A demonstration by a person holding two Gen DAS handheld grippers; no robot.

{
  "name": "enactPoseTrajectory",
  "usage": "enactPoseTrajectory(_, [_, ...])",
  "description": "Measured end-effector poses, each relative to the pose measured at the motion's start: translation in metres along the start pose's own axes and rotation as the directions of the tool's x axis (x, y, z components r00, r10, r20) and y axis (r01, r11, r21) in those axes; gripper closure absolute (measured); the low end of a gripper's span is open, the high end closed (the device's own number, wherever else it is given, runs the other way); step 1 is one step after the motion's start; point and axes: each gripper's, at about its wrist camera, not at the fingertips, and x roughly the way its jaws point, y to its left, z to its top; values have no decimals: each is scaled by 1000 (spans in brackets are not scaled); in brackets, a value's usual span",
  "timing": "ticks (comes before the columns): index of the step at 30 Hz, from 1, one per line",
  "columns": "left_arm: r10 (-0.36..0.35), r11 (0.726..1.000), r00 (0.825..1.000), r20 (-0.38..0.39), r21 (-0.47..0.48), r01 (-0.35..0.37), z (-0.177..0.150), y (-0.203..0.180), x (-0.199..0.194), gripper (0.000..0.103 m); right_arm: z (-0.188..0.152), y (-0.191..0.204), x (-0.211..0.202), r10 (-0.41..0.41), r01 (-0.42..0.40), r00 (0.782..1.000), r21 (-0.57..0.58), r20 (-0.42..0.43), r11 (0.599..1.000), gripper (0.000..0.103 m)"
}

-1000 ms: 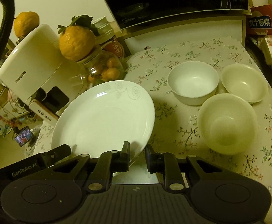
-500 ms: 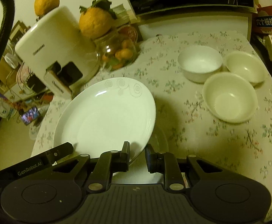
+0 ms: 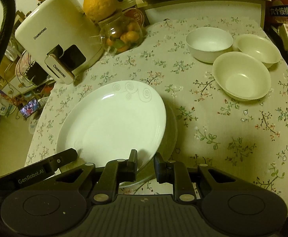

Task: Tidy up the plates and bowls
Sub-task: 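Lower the white plate onto the blue-patterned plate stack with both grippers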

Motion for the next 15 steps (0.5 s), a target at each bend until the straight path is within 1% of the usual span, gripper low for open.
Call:
enactPoseTrajectory(8, [2, 1000, 1000, -25, 16, -2, -5, -3, 5, 90, -2, -5, 1, -12, 13, 1000, 7, -25, 1000, 85])
enactPoseTrajectory(15, [18, 1000, 999, -42, 25, -17, -7, -3, 12, 90, -5, -7, 8, -24, 25, 998, 15, -56, 1000, 85])
